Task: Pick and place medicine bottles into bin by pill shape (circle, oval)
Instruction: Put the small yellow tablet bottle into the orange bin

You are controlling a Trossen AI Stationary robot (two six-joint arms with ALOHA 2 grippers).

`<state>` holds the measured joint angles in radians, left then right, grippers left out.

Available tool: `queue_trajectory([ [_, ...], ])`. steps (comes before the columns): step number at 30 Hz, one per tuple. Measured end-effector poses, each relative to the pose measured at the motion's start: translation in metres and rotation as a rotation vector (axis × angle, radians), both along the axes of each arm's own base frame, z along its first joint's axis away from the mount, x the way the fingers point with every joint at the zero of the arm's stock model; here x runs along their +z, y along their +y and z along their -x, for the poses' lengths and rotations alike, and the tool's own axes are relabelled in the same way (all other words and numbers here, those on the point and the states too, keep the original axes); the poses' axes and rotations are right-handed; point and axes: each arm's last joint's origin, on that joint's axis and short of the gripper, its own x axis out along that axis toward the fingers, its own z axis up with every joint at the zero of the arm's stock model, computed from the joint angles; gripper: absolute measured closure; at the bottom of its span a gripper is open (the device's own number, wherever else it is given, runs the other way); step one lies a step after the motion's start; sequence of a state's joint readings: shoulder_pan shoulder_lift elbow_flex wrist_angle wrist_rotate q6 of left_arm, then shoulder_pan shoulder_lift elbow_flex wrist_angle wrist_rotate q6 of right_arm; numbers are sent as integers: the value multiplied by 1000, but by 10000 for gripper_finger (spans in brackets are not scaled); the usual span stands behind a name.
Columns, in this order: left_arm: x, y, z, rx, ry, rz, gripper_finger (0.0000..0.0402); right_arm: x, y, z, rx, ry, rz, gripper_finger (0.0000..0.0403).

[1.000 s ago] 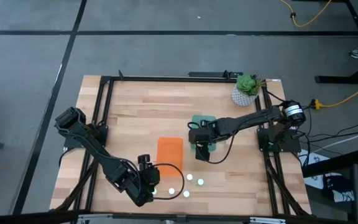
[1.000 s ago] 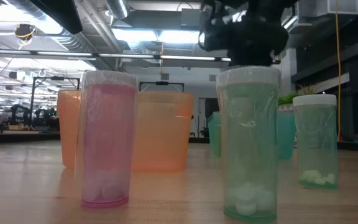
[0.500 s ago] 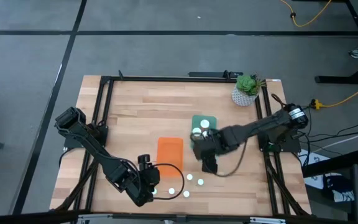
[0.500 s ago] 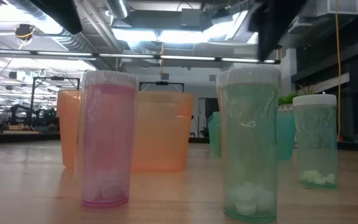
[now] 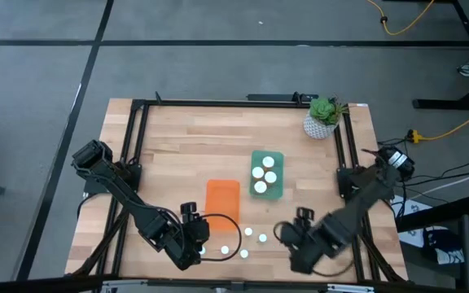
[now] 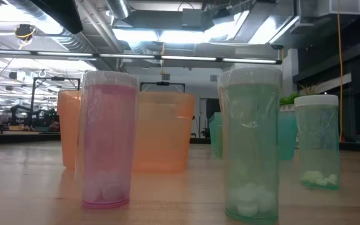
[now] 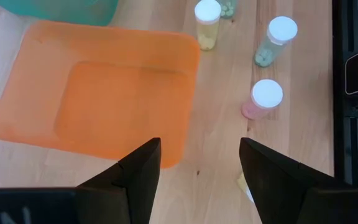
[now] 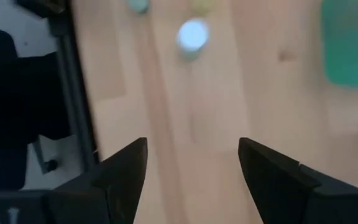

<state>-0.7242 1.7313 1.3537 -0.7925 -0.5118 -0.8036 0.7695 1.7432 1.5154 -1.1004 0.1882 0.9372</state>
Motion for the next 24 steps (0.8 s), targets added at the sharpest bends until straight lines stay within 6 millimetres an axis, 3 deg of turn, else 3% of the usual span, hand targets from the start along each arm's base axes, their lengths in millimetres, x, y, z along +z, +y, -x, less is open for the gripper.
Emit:
queue_trajectory([
  [8,-1,-3,2,-32,46,54,190,1,39,44,-14,-81,11,148],
  [12,-2,-6,4,-63,135,171,190,1,50,59,23,-140,45,148],
  [17,-3,-15,11,-151,302,359,190,2,54,66,39,-198,80,148],
  [24,-4,-29,25,-203,311,341,190,3,53,65,32,-221,95,148],
])
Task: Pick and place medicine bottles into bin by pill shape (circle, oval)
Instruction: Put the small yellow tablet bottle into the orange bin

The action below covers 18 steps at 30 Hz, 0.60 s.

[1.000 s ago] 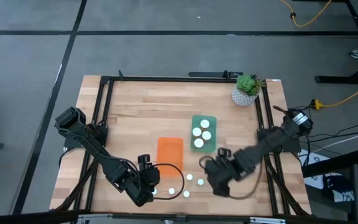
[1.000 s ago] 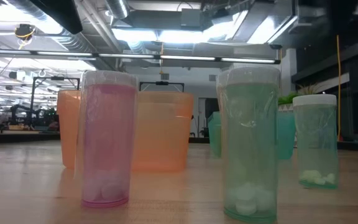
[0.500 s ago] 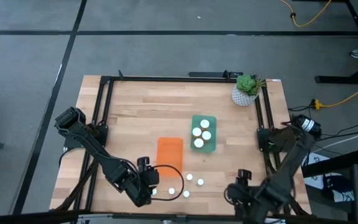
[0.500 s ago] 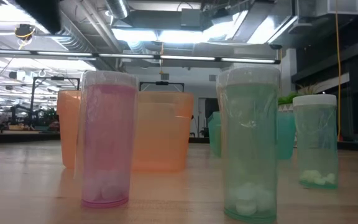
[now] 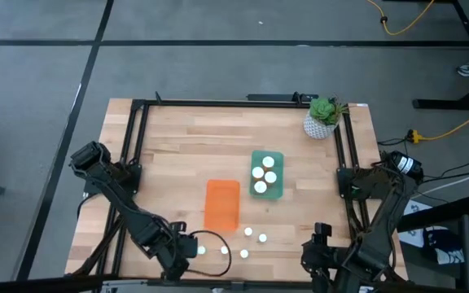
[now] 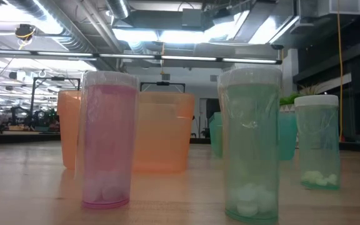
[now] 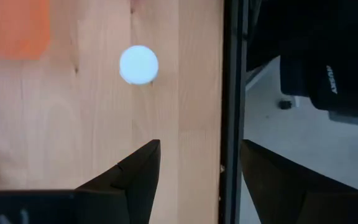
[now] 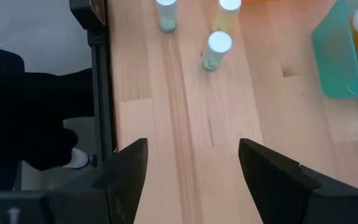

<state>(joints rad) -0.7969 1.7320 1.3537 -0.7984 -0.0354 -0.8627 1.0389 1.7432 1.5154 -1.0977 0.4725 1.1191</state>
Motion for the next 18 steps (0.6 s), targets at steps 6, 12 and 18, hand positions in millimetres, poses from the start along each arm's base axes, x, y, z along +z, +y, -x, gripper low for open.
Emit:
queue_trajectory([
  [6,-15,-11,1,12,-54,-100,190,0,0,0,1,-5,4,148],
  [12,-38,-11,-11,56,1,-129,190,0,0,0,-3,-18,12,148],
  [18,-54,-5,-23,134,40,-146,190,0,-1,-1,-8,-37,23,148],
])
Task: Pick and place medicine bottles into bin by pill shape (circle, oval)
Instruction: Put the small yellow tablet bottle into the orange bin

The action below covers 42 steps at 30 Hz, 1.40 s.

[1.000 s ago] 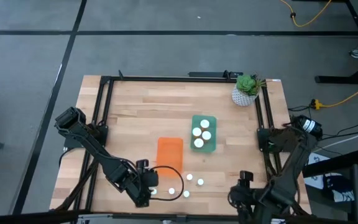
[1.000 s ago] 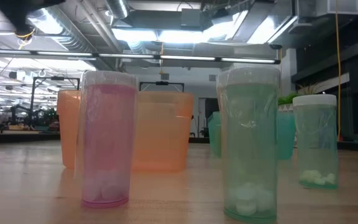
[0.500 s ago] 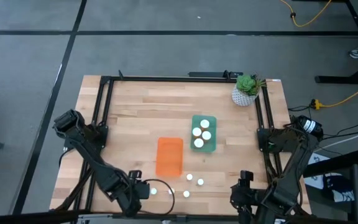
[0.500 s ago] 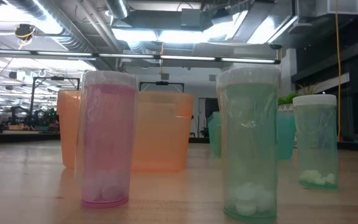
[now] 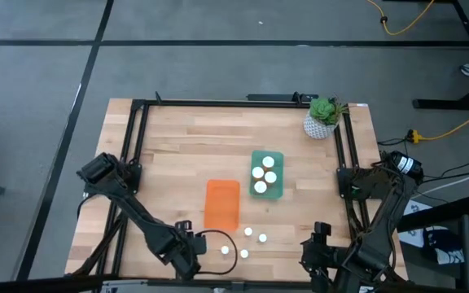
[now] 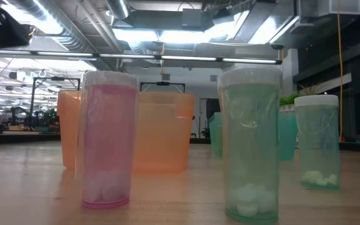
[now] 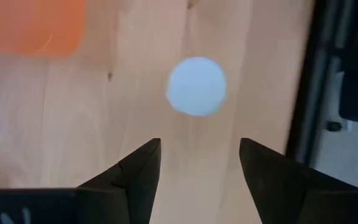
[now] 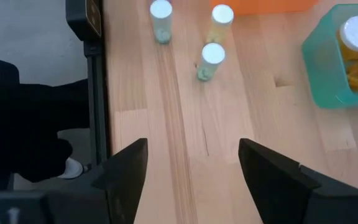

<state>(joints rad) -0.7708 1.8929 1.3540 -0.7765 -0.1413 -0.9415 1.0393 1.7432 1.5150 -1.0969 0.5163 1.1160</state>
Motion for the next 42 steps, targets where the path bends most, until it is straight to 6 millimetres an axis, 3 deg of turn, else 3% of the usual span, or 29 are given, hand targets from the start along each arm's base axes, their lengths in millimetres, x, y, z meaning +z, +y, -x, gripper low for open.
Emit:
queue_trajectory([
  [8,-15,7,-14,35,16,-11,190,0,0,0,2,1,2,148],
  [35,-14,10,-25,67,-70,-16,190,0,0,-1,14,-23,31,148],
  [42,-14,10,-25,65,-67,-12,218,0,-1,-1,14,-24,32,148],
])
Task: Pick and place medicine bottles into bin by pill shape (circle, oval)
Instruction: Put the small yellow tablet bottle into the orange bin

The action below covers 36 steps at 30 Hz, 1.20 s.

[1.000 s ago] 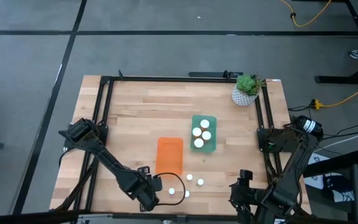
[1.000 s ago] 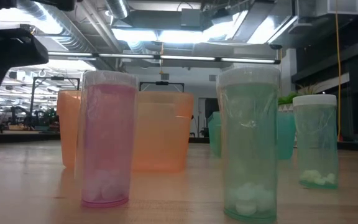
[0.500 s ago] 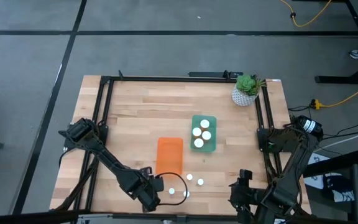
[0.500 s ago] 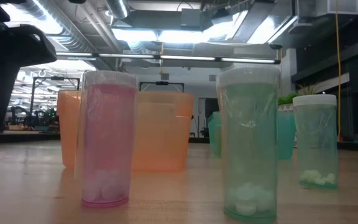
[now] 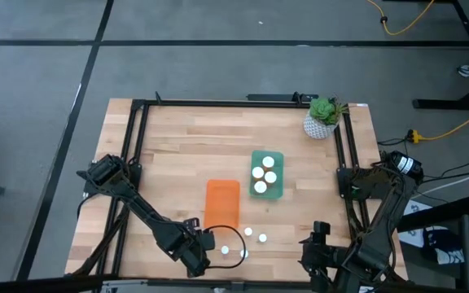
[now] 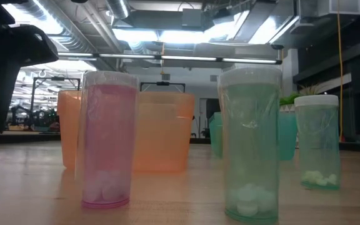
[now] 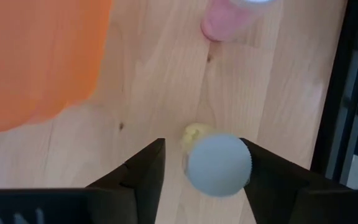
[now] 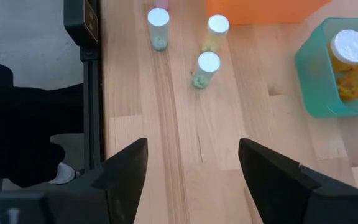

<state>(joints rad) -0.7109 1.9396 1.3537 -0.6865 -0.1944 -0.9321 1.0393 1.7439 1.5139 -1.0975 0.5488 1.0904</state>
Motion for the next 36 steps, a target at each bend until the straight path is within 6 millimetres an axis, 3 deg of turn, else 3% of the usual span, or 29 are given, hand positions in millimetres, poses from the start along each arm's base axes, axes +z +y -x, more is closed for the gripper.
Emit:
queue_trajectory([
  [13,2,1,1,-10,-4,-4,289,0,0,0,0,0,0,148],
  [16,17,2,2,-28,-26,6,296,0,0,0,0,0,0,148],
  [21,59,11,-3,-78,-77,-55,298,0,0,0,1,0,1,148],
  [25,85,34,-18,-58,-81,-125,298,0,0,0,1,-1,2,148],
  [29,97,67,-42,-46,-114,-167,298,0,0,0,1,-1,2,148],
  [36,85,124,-65,-37,-56,-193,298,0,0,0,0,0,0,148],
])
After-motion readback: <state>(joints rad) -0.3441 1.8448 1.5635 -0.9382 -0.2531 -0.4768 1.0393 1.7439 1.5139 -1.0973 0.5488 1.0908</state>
